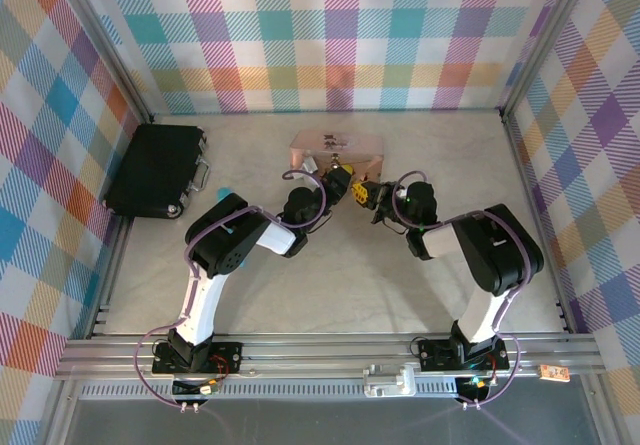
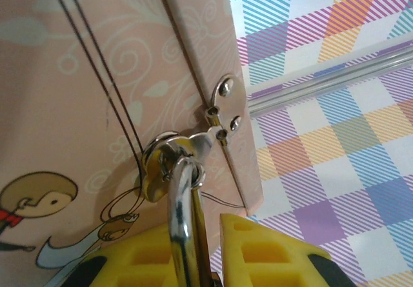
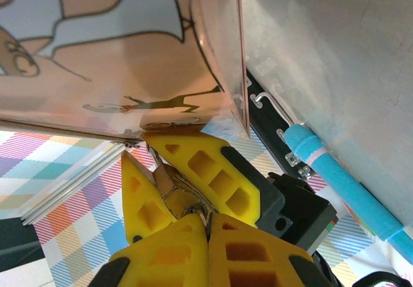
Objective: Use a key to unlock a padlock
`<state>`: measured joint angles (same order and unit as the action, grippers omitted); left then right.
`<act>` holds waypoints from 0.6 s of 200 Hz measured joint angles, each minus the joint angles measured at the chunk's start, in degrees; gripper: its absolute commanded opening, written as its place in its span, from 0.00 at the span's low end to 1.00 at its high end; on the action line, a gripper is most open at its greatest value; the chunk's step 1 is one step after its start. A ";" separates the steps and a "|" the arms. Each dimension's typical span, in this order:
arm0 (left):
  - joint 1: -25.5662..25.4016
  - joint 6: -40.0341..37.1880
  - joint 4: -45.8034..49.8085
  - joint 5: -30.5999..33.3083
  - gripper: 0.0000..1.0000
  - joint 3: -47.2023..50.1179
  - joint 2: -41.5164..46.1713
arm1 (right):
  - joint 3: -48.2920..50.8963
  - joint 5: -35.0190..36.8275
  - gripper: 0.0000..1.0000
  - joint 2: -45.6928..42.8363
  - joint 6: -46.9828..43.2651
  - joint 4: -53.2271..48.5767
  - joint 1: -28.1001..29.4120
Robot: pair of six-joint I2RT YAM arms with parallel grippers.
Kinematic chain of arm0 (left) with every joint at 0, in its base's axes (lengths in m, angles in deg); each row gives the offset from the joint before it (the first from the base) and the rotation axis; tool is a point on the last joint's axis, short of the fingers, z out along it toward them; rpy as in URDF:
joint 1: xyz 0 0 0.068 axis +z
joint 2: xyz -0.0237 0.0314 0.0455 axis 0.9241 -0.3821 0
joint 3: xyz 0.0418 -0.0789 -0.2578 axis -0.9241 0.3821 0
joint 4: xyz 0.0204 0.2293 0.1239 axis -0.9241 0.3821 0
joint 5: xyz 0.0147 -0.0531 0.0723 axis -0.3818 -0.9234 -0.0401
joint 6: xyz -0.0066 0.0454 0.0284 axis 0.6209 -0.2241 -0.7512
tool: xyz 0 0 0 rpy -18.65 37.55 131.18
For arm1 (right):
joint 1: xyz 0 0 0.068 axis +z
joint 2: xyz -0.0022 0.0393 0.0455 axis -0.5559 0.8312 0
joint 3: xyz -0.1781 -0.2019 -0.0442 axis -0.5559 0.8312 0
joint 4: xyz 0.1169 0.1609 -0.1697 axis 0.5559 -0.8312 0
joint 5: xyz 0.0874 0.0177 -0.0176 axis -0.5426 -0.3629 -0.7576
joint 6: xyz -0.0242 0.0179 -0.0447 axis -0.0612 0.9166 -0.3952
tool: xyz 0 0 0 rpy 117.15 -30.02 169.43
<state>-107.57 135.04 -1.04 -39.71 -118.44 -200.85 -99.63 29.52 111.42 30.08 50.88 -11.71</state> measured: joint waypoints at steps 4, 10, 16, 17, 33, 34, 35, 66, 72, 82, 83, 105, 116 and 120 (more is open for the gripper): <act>0.02 -0.09 0.02 0.04 0.00 -0.02 -0.04 | -0.04 -0.07 0.00 0.42 0.00 0.48 -0.07; 0.04 -0.26 0.20 0.11 0.00 -0.02 -0.11 | -0.13 -0.52 0.00 1.14 0.00 1.16 -0.24; 0.07 -0.44 0.50 0.15 0.00 -0.02 -0.13 | -0.22 -1.16 0.00 1.81 0.02 1.81 -0.48; 0.07 -0.46 0.57 0.15 0.00 -0.02 -0.15 | -0.24 -1.22 0.00 1.88 0.00 1.90 -0.52; 0.07 -0.79 1.33 0.15 0.00 -0.02 -0.22 | -0.26 -2.91 0.00 3.34 0.00 3.34 -1.22; 0.07 -0.79 1.38 0.15 0.00 -0.02 -0.22 | -0.26 -2.97 0.00 3.39 0.00 3.39 -1.27; 0.07 -0.79 1.42 0.15 0.00 -0.02 -0.22 | -0.26 -3.06 0.00 3.43 0.00 3.41 -1.31; -0.20 -0.52 2.43 0.07 0.00 0.04 -0.24 | -0.28 -6.29 0.12 3.61 -1.05 2.14 -2.78; -0.31 -0.46 2.67 0.04 0.00 0.09 -0.31 | -0.33 -6.78 0.16 3.19 -2.40 0.72 -3.08; -0.63 -0.11 2.80 -0.02 0.00 0.26 -0.46 | -0.39 -7.30 0.20 1.95 -5.07 -2.34 -3.61; -0.66 -0.11 2.80 -0.04 0.00 0.28 -0.48 | -0.39 -7.30 0.20 1.84 -5.38 -2.64 -3.65; -1.57 0.57 2.73 -0.15 0.00 0.87 -0.50 | -0.42 -7.87 0.29 -1.68 -12.11 -10.25 -4.28; -1.75 0.79 2.75 -0.22 0.00 0.92 -0.50 | -0.46 -7.89 0.32 -3.43 -15.76 -14.14 -4.72; -1.81 0.81 2.82 -0.24 0.00 0.96 -0.50 | -0.52 -7.93 0.33 -3.96 -16.83 -15.21 -4.87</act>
<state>-109.38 135.85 1.78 -39.95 -117.48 -201.36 -100.16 21.59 107.46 13.25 35.67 -16.58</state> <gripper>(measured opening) 0.149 0.302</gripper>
